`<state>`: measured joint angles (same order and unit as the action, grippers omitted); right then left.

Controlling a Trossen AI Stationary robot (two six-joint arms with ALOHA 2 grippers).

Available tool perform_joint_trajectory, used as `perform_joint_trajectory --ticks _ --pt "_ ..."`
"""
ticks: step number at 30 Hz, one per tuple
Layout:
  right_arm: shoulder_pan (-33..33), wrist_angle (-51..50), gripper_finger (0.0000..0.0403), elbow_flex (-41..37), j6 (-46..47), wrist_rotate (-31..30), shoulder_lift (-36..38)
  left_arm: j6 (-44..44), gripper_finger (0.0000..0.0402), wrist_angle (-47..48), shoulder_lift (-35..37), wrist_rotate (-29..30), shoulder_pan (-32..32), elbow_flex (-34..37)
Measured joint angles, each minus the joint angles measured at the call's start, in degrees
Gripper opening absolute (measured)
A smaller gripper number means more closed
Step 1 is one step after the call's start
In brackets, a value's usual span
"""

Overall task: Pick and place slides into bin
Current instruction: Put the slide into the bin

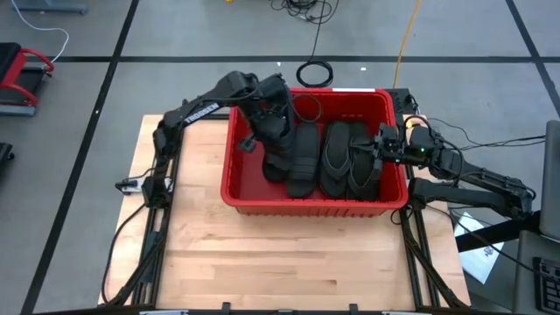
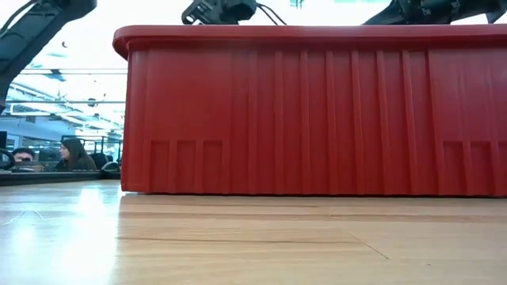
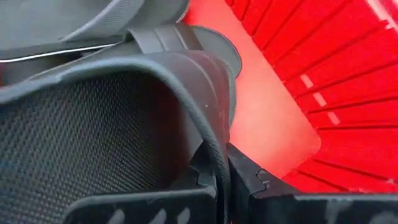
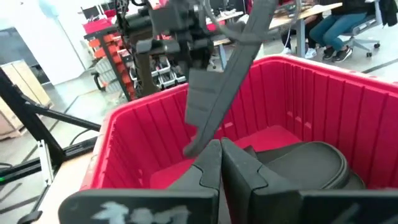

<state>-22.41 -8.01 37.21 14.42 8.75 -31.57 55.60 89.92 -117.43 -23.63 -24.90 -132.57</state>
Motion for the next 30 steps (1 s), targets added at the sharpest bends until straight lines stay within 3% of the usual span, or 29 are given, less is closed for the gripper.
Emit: perform_joint_trajectory --ticks 8,11,16,21,30 --pt "0.0 0.0 0.0004 0.0 2.9 -1.65 -0.02 -3.19 0.0001 -0.12 1.2 -3.52 -0.83 5.1" --pt "0.0 0.0 0.0004 0.0 2.9 -1.88 0.0 -1.86 0.0001 0.03 1.55 -6.68 -0.42 9.27" --pt "0.0 0.0 0.0004 0.0 3.42 -6.82 0.0 1.38 0.0001 0.04 1.23 -6.76 -0.08 18.2" --pt "0.0 0.0 0.0004 0.0 2.41 -7.45 0.0 3.43 0.0001 -0.8 1.22 -6.81 -0.31 24.82" --pt "0.0 -0.04 0.0004 0.0 1.83 -7.48 0.0 5.1 0.0001 -4.67 -2.88 -7.74 0.59 27.26"
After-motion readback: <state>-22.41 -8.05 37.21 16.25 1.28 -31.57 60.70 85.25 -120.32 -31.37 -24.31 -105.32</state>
